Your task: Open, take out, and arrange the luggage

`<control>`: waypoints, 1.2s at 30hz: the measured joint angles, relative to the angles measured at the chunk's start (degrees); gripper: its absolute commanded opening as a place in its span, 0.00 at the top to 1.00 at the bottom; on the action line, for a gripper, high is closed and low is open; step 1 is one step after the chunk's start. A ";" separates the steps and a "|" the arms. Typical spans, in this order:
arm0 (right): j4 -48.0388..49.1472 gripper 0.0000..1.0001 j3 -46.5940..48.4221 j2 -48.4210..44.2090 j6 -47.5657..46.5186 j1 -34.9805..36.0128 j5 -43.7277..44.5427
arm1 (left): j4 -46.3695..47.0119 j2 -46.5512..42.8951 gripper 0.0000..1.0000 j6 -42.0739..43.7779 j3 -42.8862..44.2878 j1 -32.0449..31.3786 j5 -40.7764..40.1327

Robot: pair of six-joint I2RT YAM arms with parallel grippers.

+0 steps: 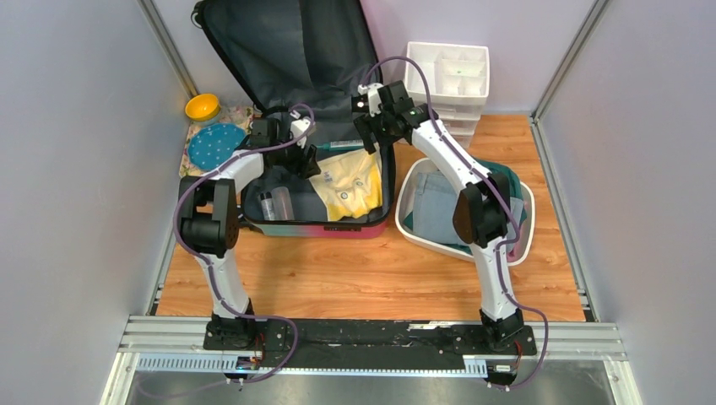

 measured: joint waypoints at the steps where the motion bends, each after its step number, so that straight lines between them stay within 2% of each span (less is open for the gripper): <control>1: 0.42 0.15 -0.07 -0.07 0.50 -0.11 -0.33 | -0.09 0.92 0.26 1.51 0.92 -0.02 0.42; 6: 0.57 0.14 -1.99 -1.16 2.56 -0.57 -3.04 | -2.51 7.28 0.27 9.46 8.15 -0.42 0.96; 12: 0.28 0.14 -3.78 -3.41 4.26 -1.57 -6.25 | -3.93 10.10 0.30 14.93 9.44 -1.99 -3.17; 15: 0.22 0.14 -5.05 -5.16 4.74 -2.36 -7.39 | -4.83 10.38 0.38 17.68 9.42 -3.85 -5.92; 16: 0.22 0.14 -5.29 -5.55 4.83 -2.56 -7.61 | -4.76 10.38 0.46 18.69 9.33 -4.61 -7.26; 20: 0.24 0.14 -5.53 -6.23 5.31 -3.21 -8.31 | -4.76 10.58 0.66 20.92 8.92 -6.43 -12.13; 22: 0.22 0.14 -5.64 -6.23 5.46 -3.43 -8.50 | -4.76 10.69 0.85 21.40 8.92 -6.95 -14.12; 23: 0.22 0.14 -5.86 -6.23 5.51 -3.50 -8.59 | -4.76 10.69 0.98 21.73 8.92 -7.04 -14.97; 24: 0.20 0.14 -5.97 -6.23 5.55 -3.52 -8.63 | -4.81 10.69 1.00 21.79 8.92 -6.99 -15.76; 31: -0.02 0.15 -6.25 -6.23 5.68 -3.50 -10.29 | -4.90 9.40 1.00 17.07 7.85 -5.25 -19.19; 36: -0.39 0.17 -6.29 -6.34 5.44 -3.50 -13.97 | -6.84 4.26 1.00 10.32 6.64 -0.48 -23.30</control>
